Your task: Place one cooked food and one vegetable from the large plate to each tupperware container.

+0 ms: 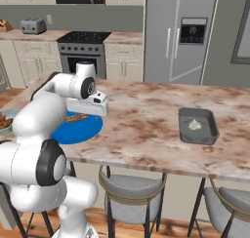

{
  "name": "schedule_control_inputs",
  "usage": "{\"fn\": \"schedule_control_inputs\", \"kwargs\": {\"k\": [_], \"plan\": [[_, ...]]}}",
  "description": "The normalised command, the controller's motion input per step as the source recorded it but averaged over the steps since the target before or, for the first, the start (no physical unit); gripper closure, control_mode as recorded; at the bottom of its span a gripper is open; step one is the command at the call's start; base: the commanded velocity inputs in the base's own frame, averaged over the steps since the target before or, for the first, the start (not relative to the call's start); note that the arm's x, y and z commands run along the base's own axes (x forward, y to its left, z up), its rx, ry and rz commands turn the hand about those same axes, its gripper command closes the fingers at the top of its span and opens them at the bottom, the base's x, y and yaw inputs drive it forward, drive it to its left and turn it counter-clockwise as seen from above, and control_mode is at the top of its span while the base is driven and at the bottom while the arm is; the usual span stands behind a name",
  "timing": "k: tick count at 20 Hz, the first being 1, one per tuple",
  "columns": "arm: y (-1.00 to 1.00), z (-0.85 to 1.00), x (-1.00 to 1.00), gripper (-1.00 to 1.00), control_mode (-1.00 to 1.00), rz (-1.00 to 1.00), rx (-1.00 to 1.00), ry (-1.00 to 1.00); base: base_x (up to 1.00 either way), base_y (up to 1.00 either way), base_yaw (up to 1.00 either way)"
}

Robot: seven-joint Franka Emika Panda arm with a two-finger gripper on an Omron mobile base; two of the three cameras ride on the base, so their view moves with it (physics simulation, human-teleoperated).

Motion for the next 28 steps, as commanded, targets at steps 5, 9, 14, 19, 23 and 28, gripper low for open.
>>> {"fn": "schedule_control_inputs", "kwargs": {"k": [5,9,14,19,23,28], "plan": [[0.17,0.00,0.13,-1.00,-1.00,0.00,0.00,0.00,0.24,0.34,0.00],[0.74,-0.04,0.42,-1.00,-1.00,-0.15,0.00,-0.10,0.00,0.00,0.00],[0.93,-0.29,0.88,-1.00,-1.00,-0.41,0.00,-0.02,0.00,0.00,0.00],[0.67,-0.69,0.97,-1.00,-1.00,-0.50,0.00,0.06,0.00,0.00,0.00],[0.18,-0.21,1.00,-1.00,-1.00,-0.19,0.00,0.00,0.00,0.00,0.00],[0.00,-0.18,0.58,-1.00,-1.00,0.00,0.00,0.00,0.00,0.00,0.00]]}}
